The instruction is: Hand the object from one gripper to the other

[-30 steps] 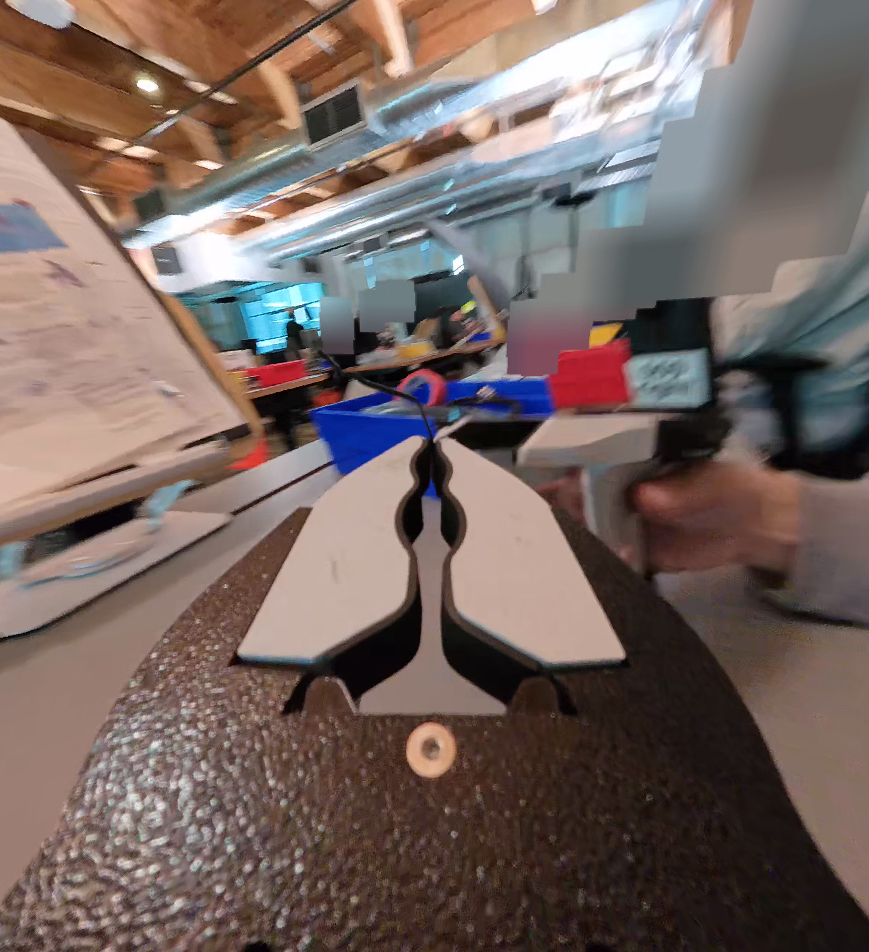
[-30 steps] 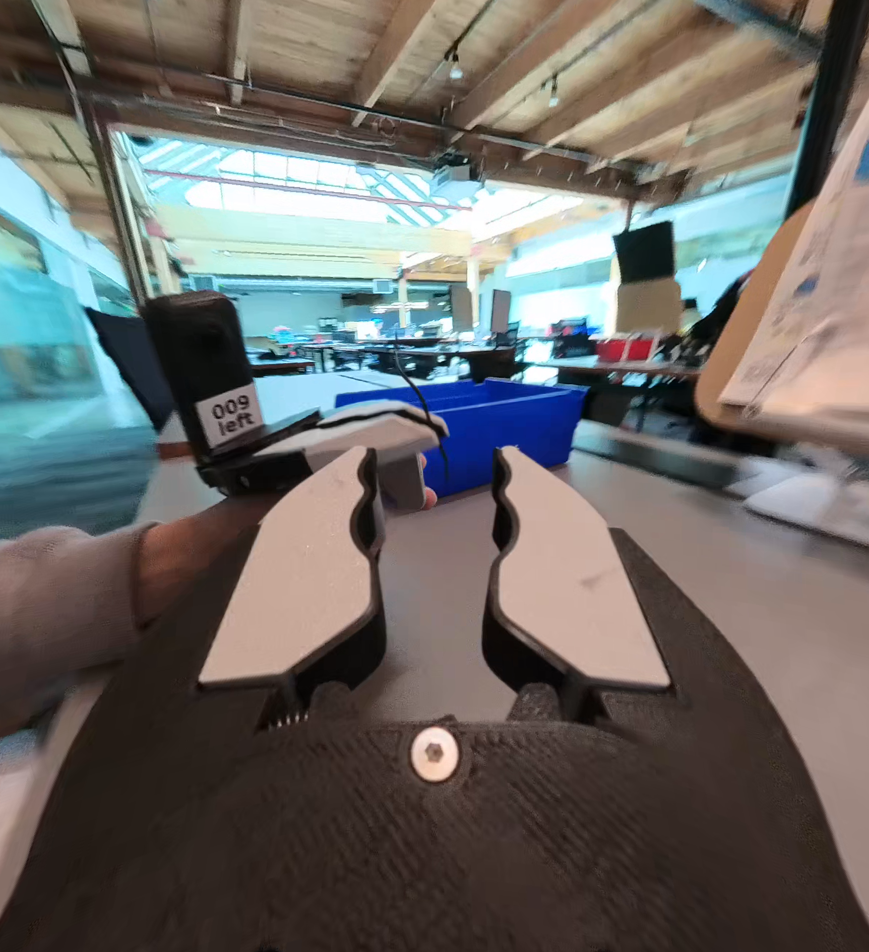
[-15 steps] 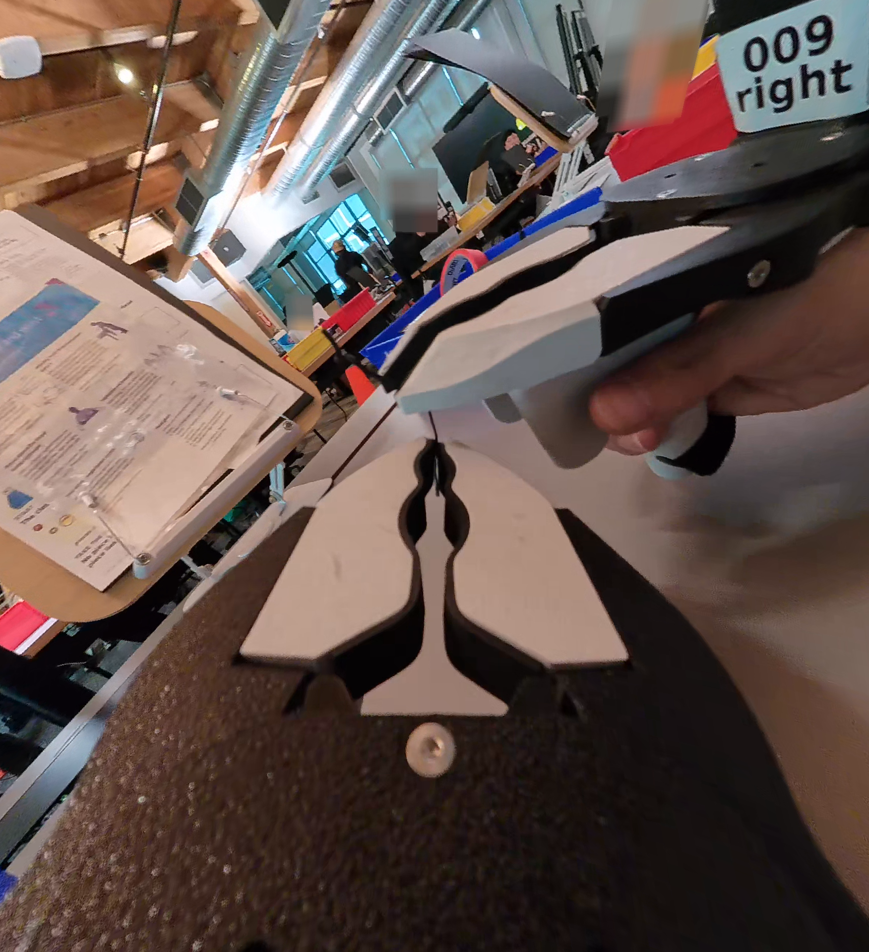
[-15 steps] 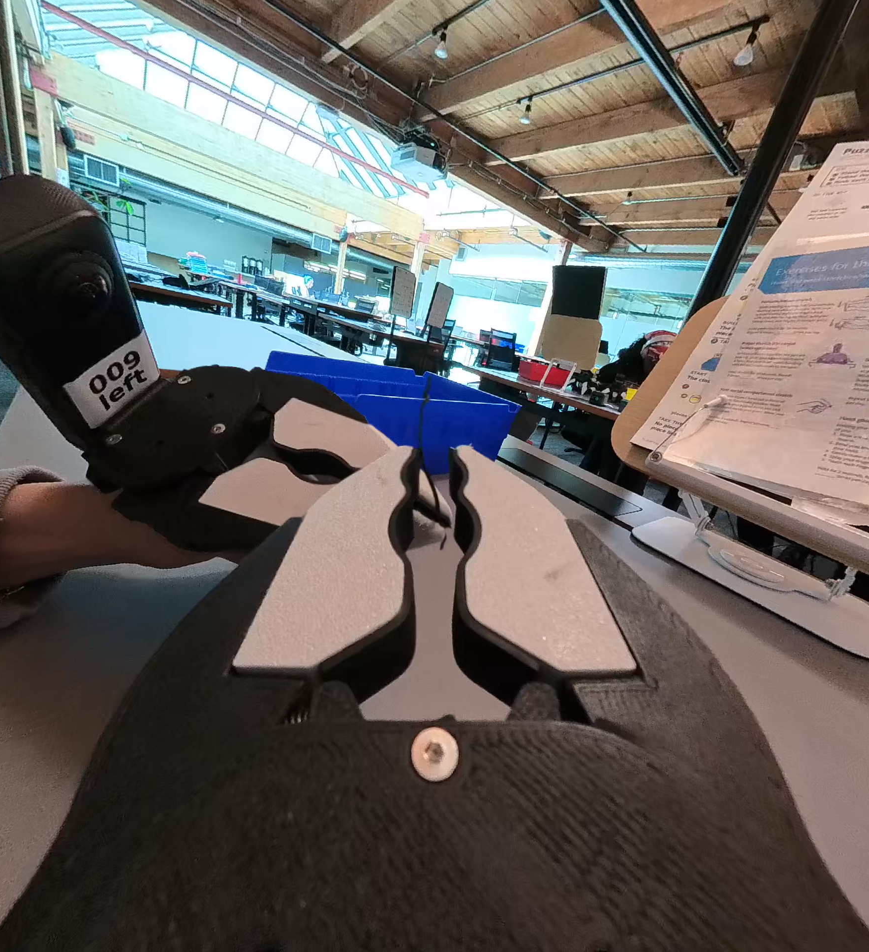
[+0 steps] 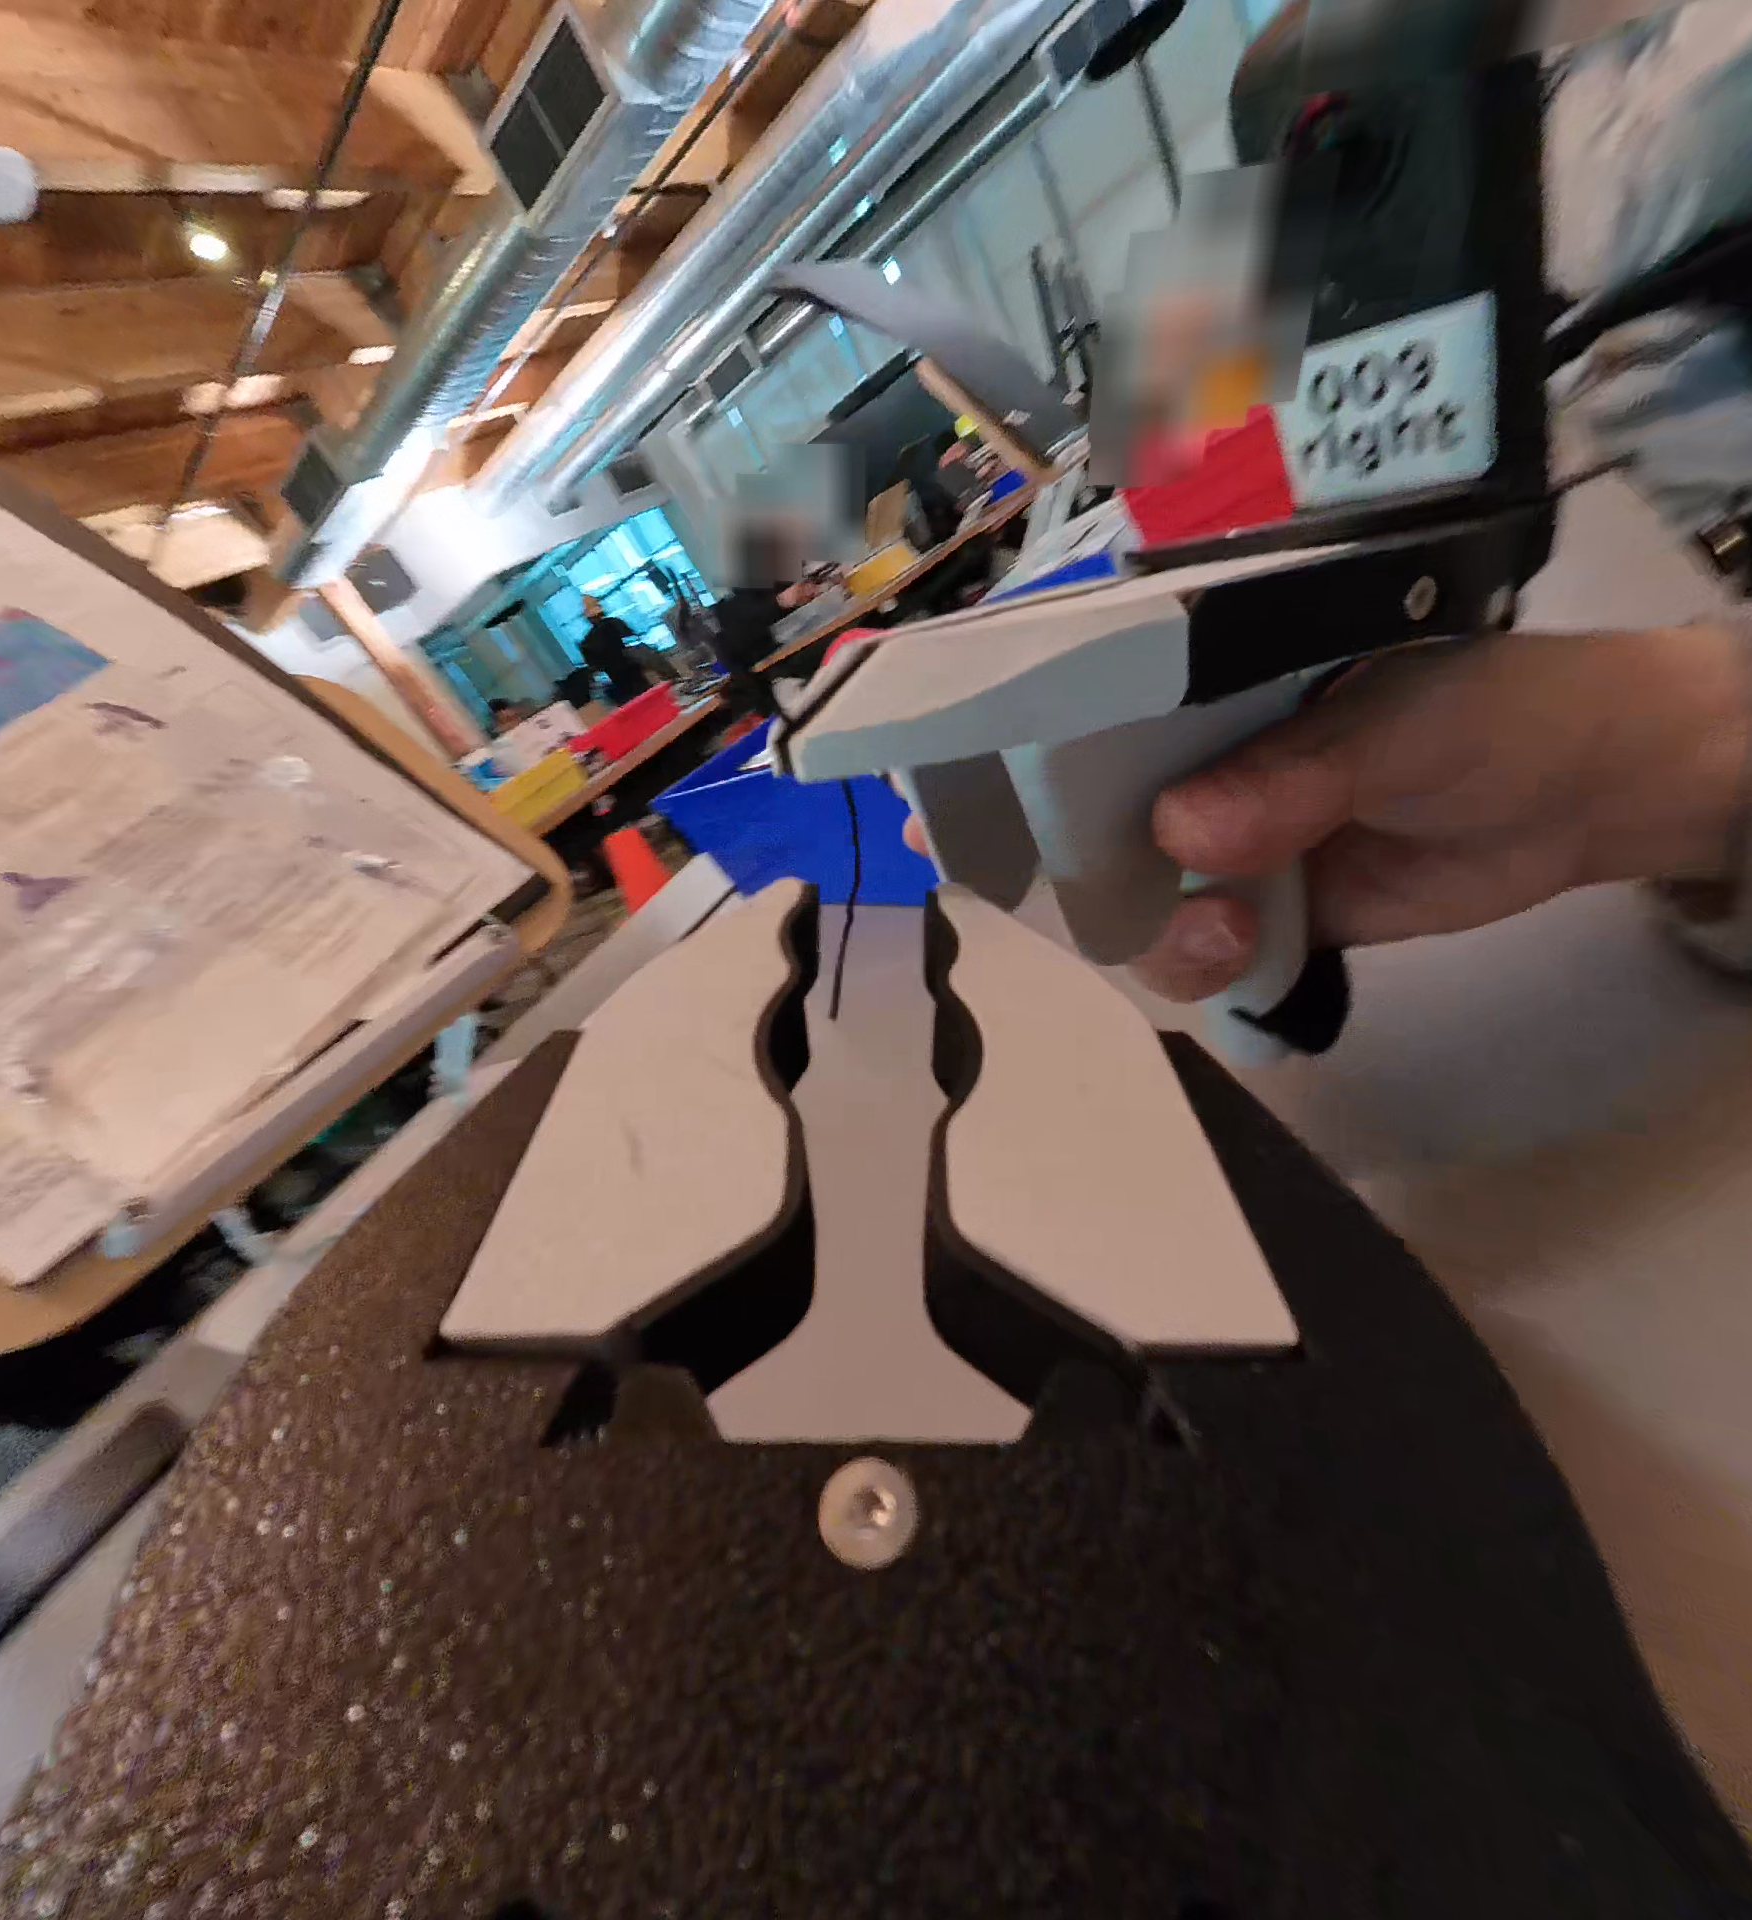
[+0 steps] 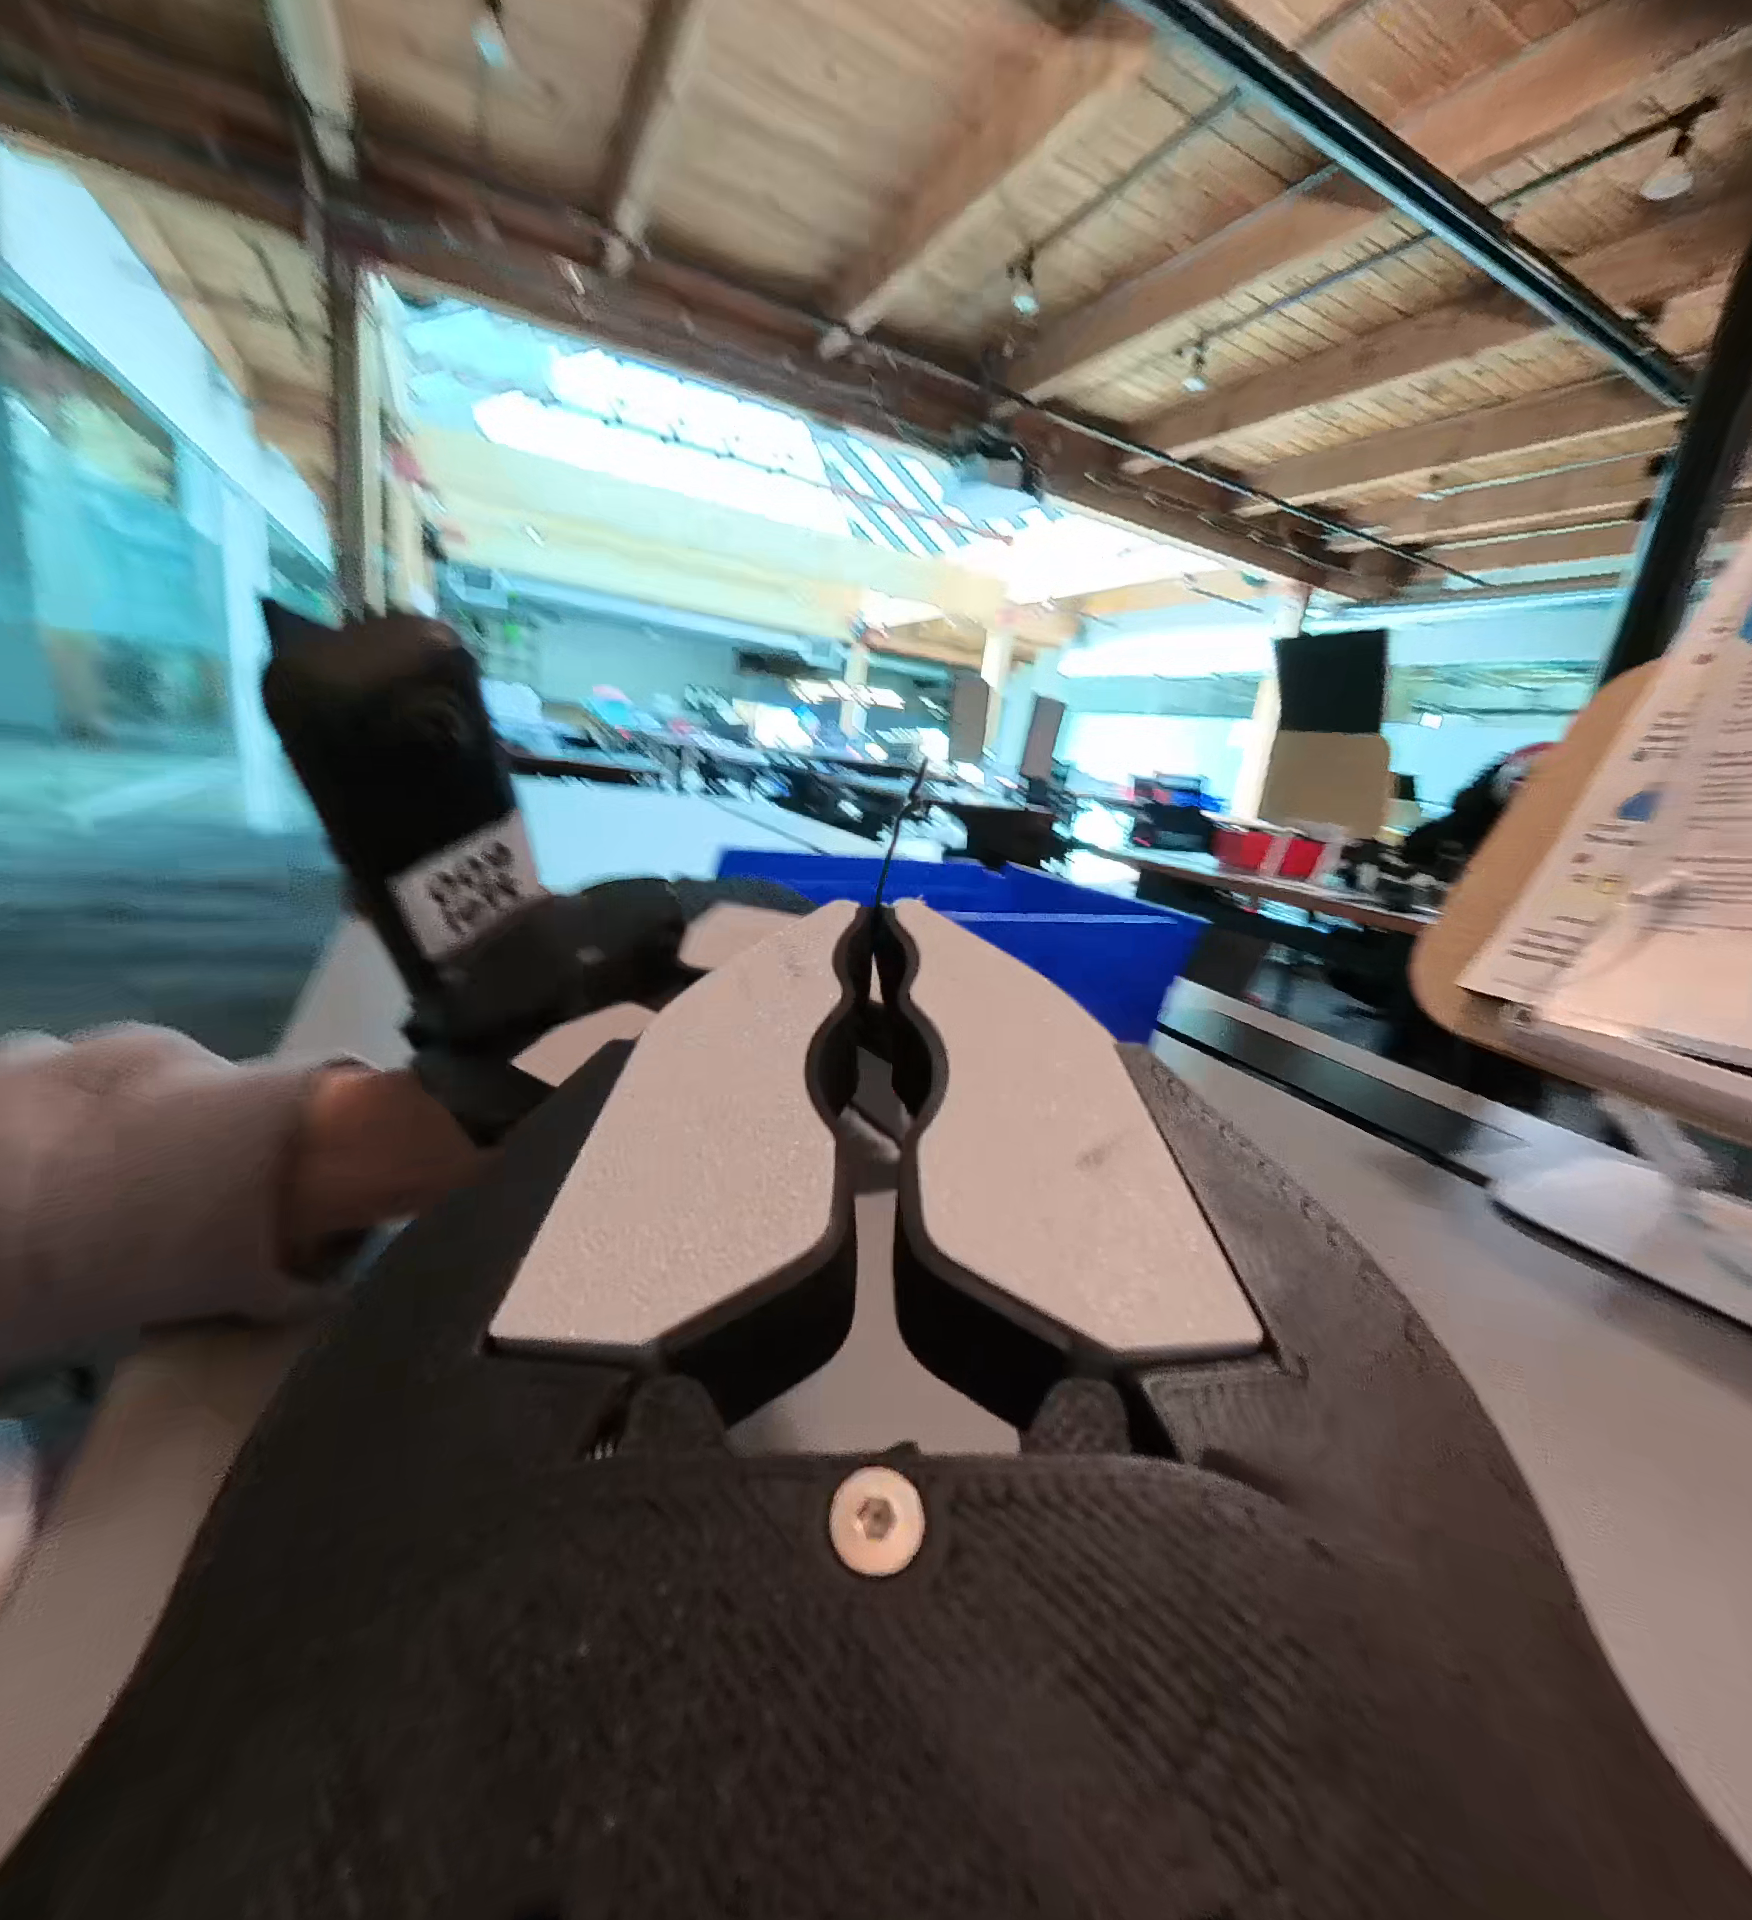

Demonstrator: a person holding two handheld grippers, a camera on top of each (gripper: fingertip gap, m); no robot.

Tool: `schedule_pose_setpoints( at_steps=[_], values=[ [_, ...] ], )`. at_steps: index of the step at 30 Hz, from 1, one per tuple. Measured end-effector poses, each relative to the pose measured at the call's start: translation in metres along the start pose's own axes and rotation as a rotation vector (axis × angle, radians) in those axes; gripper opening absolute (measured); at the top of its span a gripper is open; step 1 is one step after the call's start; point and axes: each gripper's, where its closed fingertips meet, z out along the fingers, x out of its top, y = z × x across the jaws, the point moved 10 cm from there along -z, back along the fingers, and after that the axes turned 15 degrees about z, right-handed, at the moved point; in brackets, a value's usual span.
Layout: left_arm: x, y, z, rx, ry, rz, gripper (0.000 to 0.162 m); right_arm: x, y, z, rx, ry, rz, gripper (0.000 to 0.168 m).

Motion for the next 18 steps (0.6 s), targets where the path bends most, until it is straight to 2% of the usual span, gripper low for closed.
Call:
schedule_pose_setpoints(
  at_steps=[4, 8, 10, 12, 18],
  values=[
    [0.002, -0.004, -0.003, -0.017, 0.068, -0.095, 0.027, 0.01, 0.009, -0.01, 0.122, 0.191, 0.283, 0.0],
    [0.001, -0.004, -0.003, 0.127, -0.052, 0.099, 0.027, 0.012, 0.029, -0.023, 0.043, 0.342, 0.502, 0.001],
    [0.004, -0.001, -0.003, 0.238, -0.117, 0.262, 0.025, 0.008, 0.037, -0.025, -0.044, 0.339, 0.55, 0.0],
    [0.008, 0.004, 0.0, 0.308, -0.158, 0.384, 0.024, 0.005, 0.038, -0.023, -0.059, 0.297, 0.575, 0.0],
    [0.013, 0.018, 0.013, 0.284, -0.199, 0.449, 0.024, -0.001, 0.03, -0.011, 0.023, 0.202, 0.577, 0.0]
  ],
)
